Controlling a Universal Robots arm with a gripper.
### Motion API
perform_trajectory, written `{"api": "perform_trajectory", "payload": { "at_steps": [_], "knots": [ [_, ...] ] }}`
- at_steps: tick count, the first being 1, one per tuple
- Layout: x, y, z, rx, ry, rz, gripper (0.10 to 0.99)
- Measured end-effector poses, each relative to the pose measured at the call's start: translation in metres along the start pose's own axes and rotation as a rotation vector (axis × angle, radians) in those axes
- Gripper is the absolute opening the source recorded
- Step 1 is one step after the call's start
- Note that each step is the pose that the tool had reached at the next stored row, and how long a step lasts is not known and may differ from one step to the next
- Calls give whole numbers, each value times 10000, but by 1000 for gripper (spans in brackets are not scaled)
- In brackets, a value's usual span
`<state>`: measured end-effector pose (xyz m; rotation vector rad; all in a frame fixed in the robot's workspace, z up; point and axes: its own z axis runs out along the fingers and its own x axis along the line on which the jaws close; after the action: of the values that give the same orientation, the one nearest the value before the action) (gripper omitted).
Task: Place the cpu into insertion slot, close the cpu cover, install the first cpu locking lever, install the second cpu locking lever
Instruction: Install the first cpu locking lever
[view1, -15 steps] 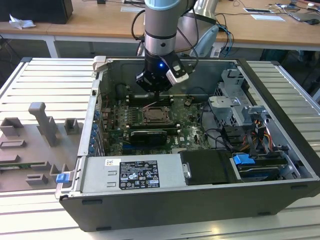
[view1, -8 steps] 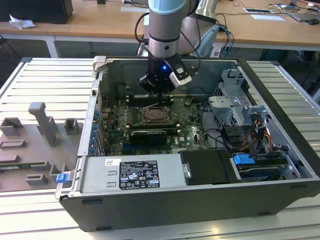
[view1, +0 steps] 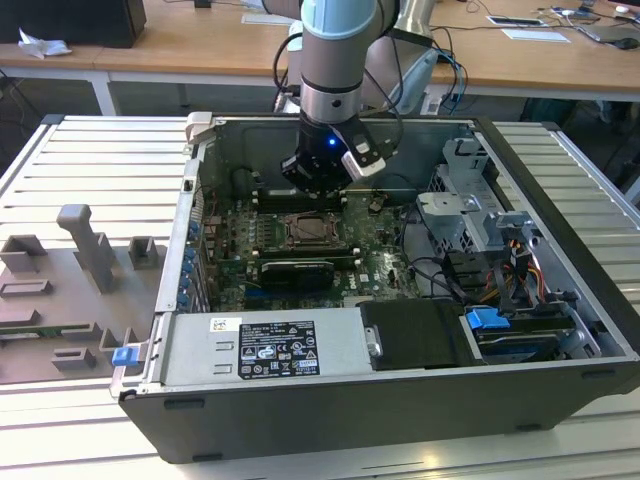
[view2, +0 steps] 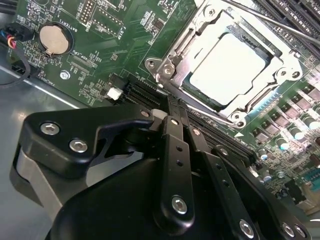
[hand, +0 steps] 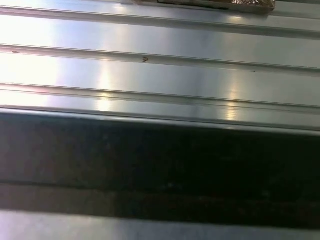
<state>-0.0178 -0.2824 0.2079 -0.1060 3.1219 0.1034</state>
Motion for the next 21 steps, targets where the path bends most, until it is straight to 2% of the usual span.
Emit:
{"api": "perform_trajectory", "payload": {
  "at_steps": [5, 9, 16, 20, 21],
  "knots": [
    [-1, -2, 27, 100, 7, 0, 106],
    [-5, -2, 48, 234, 15, -4, 106],
    [-6, 5, 55, 224, 14, -2, 106],
    [-8, 12, -52, 225, 14, -2, 106],
    [-8, 6, -53, 225, 14, -4, 106]
  ]
}}
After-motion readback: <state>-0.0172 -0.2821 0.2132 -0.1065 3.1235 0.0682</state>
